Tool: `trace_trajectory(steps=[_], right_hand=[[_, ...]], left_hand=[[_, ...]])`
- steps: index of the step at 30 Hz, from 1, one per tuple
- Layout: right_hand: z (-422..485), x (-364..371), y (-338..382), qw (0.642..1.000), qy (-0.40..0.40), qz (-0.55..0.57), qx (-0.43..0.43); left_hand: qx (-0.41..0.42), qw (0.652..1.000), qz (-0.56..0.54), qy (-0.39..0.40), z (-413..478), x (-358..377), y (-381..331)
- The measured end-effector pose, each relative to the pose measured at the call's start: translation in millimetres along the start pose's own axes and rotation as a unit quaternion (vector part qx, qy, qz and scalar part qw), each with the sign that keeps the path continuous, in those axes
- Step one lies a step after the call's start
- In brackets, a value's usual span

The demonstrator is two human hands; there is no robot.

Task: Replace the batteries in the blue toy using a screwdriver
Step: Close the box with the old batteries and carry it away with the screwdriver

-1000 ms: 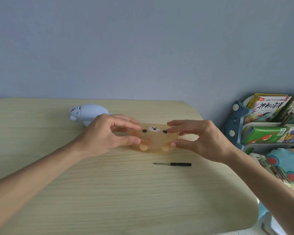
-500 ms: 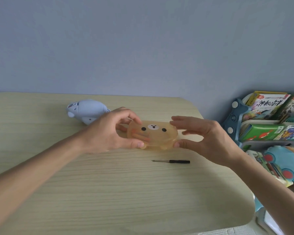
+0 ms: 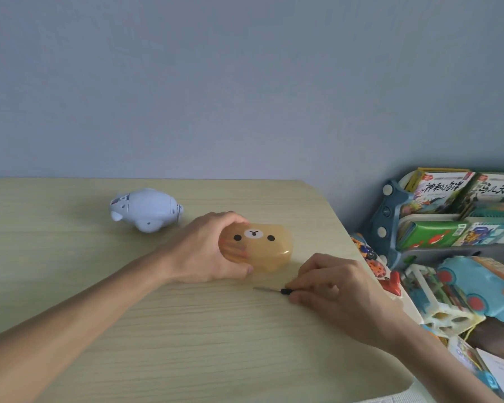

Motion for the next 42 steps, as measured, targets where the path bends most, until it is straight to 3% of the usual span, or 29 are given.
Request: trace_trajectory(steps=[10,17,22,29,33,42], right_hand=[[6.2,-54.5,9.7,0.995,-0.082,0.052,0.027],[28.8,-157.3,62.1,0.983,-0.115,0.132,0.055],[37.3,-273.8,136.6,0.977,-0.135,0.149,0.069],[32.9,-469.1,272.1,0.971,-0.132,0.176,0.097],[24.6,-571.2,349.3,0.970,-0.143,0.175,0.092],[-5.1,-686.3,448.6,0.965,-0.187,0.168,0.075]], left_hand=[[-0.003,0.995,-0.099,-0.013,0.8,-28.4,-1.2],[-0.037,0.994,-0.093,-0.050,-15.8,-145.2,-56.0],[-0.063,0.992,-0.103,-0.038,-37.5,-254.7,-131.0],[-0.069,0.991,-0.111,-0.013,-77.0,-427.9,-294.3],[-0.072,0.987,-0.137,-0.037,-107.7,-516.4,-381.3],[-0.050,0.981,-0.187,-0.032,-149.4,-620.1,-485.1]])
Point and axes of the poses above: each hand's wrist, its own z-axis towards the middle knuckle, its own x-axis out of the palm, y = z × x, the point moved 10 cm from there along z, towards the middle knuckle, and after that the axes turned 8 degrees about y, right-handed, at the moved point
